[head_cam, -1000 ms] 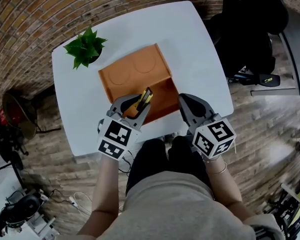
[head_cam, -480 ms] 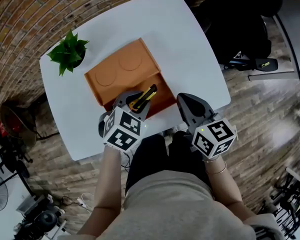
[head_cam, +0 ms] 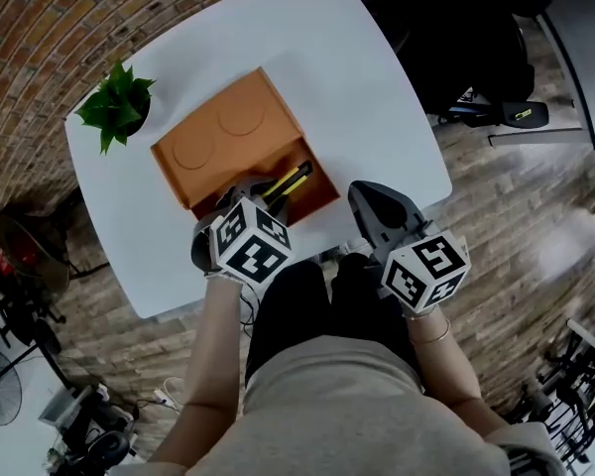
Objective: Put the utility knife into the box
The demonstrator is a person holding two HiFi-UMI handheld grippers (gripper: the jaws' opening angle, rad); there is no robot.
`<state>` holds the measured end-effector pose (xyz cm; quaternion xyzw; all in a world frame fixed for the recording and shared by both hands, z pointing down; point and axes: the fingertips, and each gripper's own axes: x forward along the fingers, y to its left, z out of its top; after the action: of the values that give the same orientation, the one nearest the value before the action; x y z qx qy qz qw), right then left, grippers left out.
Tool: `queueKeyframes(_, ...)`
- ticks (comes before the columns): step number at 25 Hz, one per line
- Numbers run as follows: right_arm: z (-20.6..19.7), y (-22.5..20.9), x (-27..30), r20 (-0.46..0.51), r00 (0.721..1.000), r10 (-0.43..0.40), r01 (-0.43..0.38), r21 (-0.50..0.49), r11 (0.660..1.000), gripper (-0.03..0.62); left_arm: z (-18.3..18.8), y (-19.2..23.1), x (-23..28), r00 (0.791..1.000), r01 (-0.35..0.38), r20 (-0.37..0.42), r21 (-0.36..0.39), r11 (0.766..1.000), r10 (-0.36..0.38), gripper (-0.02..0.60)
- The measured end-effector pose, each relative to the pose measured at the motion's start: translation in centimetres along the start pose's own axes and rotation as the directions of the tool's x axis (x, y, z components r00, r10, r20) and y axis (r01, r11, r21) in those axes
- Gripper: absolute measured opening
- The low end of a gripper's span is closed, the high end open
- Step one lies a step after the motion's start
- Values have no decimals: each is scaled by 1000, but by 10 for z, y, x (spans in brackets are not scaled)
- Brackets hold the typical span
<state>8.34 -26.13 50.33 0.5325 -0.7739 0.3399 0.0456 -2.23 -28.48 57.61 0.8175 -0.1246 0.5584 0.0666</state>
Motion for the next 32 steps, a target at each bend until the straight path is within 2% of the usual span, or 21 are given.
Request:
queueKeyframes(11,0,2,1,-5,999,32,-32,-5,999,-2,-11,-4,17,993,22,-118,23,1000,-19,114)
queueKeyframes(17,-4,2,1,-12,999,44,-44,-4,999,-2,-20,-6,24,984,29,-175,67,997,-17,114)
queueKeyframes(24,-9,1,3,-28,999,47,-47,-2,999,-2,-21,-6,26,985,41,-171,36,999,-35,114)
queueKeyframes(29,-12,5,6,-37,997,61,-61,-5,998,-2,-21,-4,26,987,38,-161,40,998,-32,115)
queueKeyframes(32,-13,7,5,-41,997,62,-63,-10,998,-2,-22,0,24,990,12,-143,40,999,-6,150)
